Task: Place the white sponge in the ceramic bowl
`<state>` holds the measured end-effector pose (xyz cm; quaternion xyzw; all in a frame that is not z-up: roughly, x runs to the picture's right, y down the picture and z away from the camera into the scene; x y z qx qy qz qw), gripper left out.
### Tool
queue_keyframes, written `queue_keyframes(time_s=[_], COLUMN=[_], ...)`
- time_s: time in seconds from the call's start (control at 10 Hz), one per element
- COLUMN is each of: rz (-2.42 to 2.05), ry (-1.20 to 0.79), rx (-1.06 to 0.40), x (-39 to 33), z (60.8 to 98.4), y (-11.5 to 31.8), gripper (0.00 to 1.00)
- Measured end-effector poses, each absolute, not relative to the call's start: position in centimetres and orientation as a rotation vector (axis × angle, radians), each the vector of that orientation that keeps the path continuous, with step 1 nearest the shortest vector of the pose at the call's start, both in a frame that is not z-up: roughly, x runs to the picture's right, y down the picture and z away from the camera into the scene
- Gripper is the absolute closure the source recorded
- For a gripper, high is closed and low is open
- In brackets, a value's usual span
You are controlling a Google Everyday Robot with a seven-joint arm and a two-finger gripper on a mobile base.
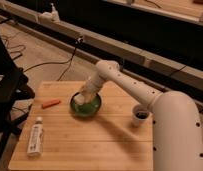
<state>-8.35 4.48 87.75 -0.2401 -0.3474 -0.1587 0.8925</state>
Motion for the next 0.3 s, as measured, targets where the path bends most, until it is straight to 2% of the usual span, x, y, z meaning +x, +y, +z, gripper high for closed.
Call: queue_keyframes(time_s=[0.3], rz=[-0.328], ry=[-0.720], rx=[-0.498], x=[-8.27], z=[87.75], y=[4.48], gripper=[0.34])
